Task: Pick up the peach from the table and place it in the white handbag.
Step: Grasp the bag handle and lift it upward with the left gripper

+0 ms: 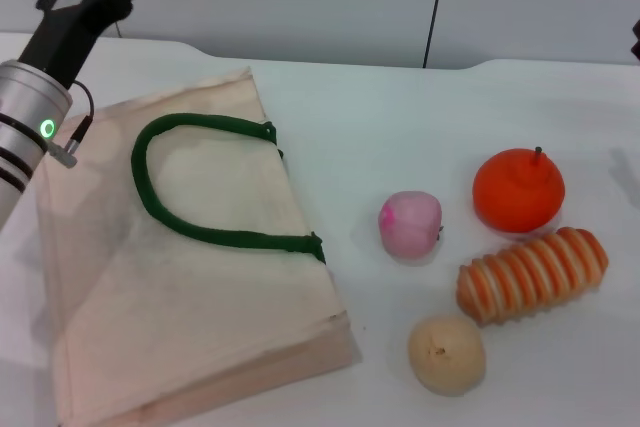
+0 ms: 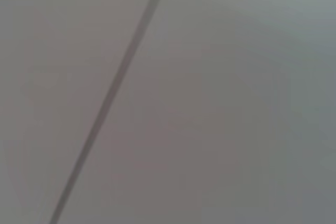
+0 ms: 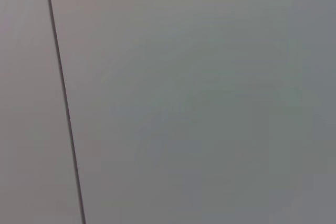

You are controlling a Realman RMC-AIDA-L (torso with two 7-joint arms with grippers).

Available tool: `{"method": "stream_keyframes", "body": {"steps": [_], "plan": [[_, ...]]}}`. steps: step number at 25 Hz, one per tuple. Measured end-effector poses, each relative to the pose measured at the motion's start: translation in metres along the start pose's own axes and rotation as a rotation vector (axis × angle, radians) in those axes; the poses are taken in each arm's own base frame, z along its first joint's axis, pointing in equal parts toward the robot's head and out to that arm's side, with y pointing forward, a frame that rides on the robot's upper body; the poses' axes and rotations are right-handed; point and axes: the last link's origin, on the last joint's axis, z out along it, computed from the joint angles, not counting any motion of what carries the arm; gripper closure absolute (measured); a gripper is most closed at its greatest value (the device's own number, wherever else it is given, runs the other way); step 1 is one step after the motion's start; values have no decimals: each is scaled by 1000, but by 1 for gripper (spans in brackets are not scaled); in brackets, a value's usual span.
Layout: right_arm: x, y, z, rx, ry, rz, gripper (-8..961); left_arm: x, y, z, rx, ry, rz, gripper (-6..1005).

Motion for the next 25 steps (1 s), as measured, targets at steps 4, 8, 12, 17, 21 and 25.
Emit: {"method": "stream_keyframes", "body": {"steps": [4,8,12,17,21,25], "plan": [[0,-2,-1,3,0,-4,57,5,-4,6,-79,-96,-54,301],[0,-3,-1,5,1,-5,57,23,-13,18,-147,-273,-134,305],[-1,-3,-1,5,1,-5,56,44,-24,23,-165,-456,-120,308],[0,-4,-2,8,2,-6,56,71,-29,13,-191,-653,-103,305],[0,-5,-4,10,3,-6,56,85,-32,2,-175,-772,-64,304],[0,-5,-4,10,2,-7,56,86,-38,-11,-121,-882,-54,302]]}}
